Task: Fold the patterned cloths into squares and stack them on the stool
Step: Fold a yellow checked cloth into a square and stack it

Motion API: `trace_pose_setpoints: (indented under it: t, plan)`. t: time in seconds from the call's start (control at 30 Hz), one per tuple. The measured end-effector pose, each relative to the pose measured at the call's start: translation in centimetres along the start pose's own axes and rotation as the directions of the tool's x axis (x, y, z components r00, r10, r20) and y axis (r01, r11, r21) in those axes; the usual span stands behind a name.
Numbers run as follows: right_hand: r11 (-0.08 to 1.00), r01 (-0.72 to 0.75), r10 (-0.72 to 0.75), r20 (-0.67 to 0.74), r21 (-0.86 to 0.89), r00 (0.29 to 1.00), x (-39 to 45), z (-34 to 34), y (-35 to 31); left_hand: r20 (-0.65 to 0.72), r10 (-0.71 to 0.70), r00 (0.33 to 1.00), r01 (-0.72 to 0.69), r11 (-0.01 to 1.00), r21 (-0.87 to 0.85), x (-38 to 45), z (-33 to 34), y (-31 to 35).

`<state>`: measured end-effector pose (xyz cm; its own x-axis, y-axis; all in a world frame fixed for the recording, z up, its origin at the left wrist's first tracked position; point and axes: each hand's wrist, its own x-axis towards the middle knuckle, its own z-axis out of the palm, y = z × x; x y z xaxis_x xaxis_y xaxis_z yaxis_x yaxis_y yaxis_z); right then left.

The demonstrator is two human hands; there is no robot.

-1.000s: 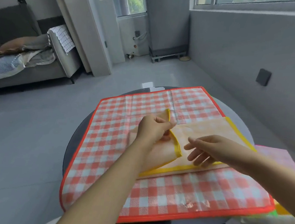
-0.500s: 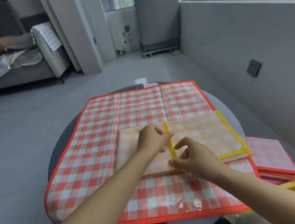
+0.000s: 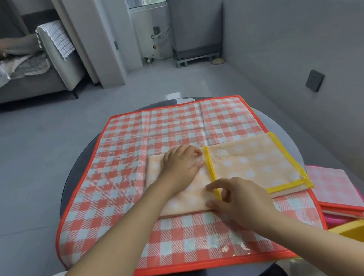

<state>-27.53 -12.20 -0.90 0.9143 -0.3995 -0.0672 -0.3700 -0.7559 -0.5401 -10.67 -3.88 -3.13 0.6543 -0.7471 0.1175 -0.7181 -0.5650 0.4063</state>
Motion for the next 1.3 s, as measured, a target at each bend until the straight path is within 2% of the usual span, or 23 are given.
trace_pose_setpoints:
  t: [0.2, 0.33, 0.43, 0.57, 0.7, 0.83, 0.93, 1.0, 1.07, 1.17, 1.3]
  plan:
    - [0.998, -0.031, 0.032, -0.013, 0.062, 0.999, 0.2, 0.1, 0.2, 0.127, -0.049, 0.991, 0.050, 0.999, 0.001, -0.3, -1.0, 0.1]
    - [0.991, -0.075, 0.076, -0.011, 0.113, 0.997, 0.9, -1.1, 1.6, 0.098, -0.077, 0.992, 0.070, 0.995, 0.065, -1.5, -1.8, -0.2]
    - [0.992, -0.088, 0.097, -0.096, 0.093, 0.991, 2.2, -2.4, 3.6, 0.082, -0.092, 0.992, 0.081, 0.988, 0.129, -2.8, -2.5, -0.2]
    - [0.995, -0.032, 0.048, -0.167, 0.099, 0.985, 4.4, -3.5, 5.6, 0.081, -0.098, 0.992, 0.084, 0.982, 0.170, -4.7, -2.4, 0.5]
    - [0.997, 0.011, 0.004, -0.201, 0.073, 0.980, 6.1, -3.6, 6.5, 0.012, -0.120, 0.993, 0.114, 0.969, 0.219, -5.8, -1.7, 1.6]
    - [1.000, 0.007, -0.007, -0.237, 0.000, 0.971, 6.0, -3.1, 6.2, 0.122, -0.096, 0.988, 0.075, 0.983, 0.167, -6.1, -0.7, 2.5]
    - [0.963, 0.024, -0.112, -0.317, -0.268, 0.942, 4.5, -1.9, 5.1, 0.201, -0.037, 0.979, 0.012, 0.992, 0.126, -6.2, 0.1, 2.8]
    - [0.940, 0.016, -0.111, -0.261, -0.341, 0.959, 3.3, -0.9, 4.0, 0.221, -0.033, 0.975, 0.004, 0.991, 0.131, -6.3, 0.3, 2.8]
    - [0.936, 0.004, -0.065, -0.160, -0.353, 0.985, 2.1, 0.1, 2.9, 0.229, -0.042, 0.972, 0.006, 0.988, 0.157, -6.3, 0.3, 2.8]
    - [0.926, 0.046, -0.072, -0.057, -0.375, 0.996, 1.4, 1.1, 2.8, 0.225, -0.052, 0.973, 0.010, 0.983, 0.185, -6.4, 0.4, 2.9]
    - [0.915, 0.077, -0.099, -0.034, -0.395, 0.995, 1.5, 1.5, 3.8, 0.209, -0.053, 0.977, 0.008, 0.978, 0.209, -6.4, 0.8, 2.5]
